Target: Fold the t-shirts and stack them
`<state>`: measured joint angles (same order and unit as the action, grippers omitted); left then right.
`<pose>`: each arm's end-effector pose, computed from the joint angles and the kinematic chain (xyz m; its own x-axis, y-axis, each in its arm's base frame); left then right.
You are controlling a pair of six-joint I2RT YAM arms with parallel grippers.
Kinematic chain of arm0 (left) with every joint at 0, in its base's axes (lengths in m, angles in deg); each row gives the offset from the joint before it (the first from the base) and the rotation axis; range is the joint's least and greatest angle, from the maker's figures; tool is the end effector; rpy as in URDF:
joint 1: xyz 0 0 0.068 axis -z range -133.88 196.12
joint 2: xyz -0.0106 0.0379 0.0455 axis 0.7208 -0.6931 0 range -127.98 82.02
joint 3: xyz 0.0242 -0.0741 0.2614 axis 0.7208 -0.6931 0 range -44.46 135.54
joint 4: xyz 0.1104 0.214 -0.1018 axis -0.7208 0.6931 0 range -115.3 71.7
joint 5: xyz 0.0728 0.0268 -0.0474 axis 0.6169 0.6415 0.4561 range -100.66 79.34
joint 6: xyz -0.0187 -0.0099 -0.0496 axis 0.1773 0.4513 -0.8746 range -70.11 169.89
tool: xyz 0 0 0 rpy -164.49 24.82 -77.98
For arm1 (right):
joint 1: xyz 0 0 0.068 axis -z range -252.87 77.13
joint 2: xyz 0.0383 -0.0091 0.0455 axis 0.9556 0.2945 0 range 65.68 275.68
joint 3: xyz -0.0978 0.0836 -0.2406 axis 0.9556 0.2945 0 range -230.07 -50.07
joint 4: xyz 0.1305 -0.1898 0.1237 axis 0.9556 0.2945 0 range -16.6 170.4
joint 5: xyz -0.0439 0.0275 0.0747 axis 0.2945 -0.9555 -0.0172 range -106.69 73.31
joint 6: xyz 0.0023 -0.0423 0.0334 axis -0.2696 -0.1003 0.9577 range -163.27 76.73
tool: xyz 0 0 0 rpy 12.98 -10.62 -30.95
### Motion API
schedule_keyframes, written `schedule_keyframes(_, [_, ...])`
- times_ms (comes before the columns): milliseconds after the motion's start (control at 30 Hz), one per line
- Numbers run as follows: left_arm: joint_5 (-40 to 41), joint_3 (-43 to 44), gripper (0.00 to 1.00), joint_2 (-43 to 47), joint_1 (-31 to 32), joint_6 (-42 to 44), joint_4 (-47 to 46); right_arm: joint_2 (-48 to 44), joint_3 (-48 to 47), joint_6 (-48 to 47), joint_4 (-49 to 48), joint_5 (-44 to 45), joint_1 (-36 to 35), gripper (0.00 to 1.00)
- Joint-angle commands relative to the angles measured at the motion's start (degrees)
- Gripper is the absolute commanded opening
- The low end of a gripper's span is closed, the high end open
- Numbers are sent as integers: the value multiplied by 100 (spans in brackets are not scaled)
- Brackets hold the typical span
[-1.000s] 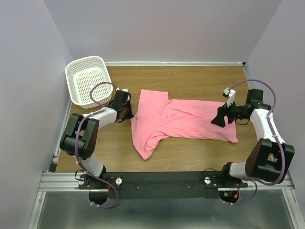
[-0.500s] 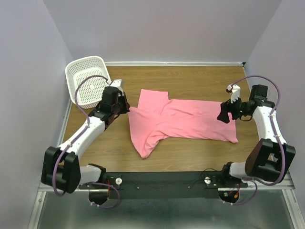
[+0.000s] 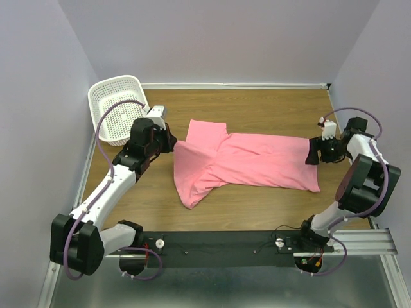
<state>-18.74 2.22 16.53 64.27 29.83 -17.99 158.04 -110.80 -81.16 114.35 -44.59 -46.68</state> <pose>0.2453 -0.0857 0.2833 -0.5399 -0.1803 -0.8222 0.2588 0.8939 -0.3660 0.2787 -0.1185 0.1992 -0.8381 -0.1925 -0.5105 -0.3171 0.9333 0.1685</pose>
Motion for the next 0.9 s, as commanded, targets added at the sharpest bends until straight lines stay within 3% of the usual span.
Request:
schedule_keyframes(0, [-458,-159,0,195,-22,186,-90,458,-544,361,-245,-338,8,80])
schedule_keyframes(167, [-563,-150,0,257,-118,186,-116,1038,-1036,554,-254,-664,-9,64])
schedule_keyframes(367, [-950,-168,0,177,-312,186,-177,1310,-1125,669,-263,-770,-88,56])
schedule_keyframes(867, [-1029,-229,0,195,-383,160,-221,1768,-1064,660,-447,-427,-176,50])
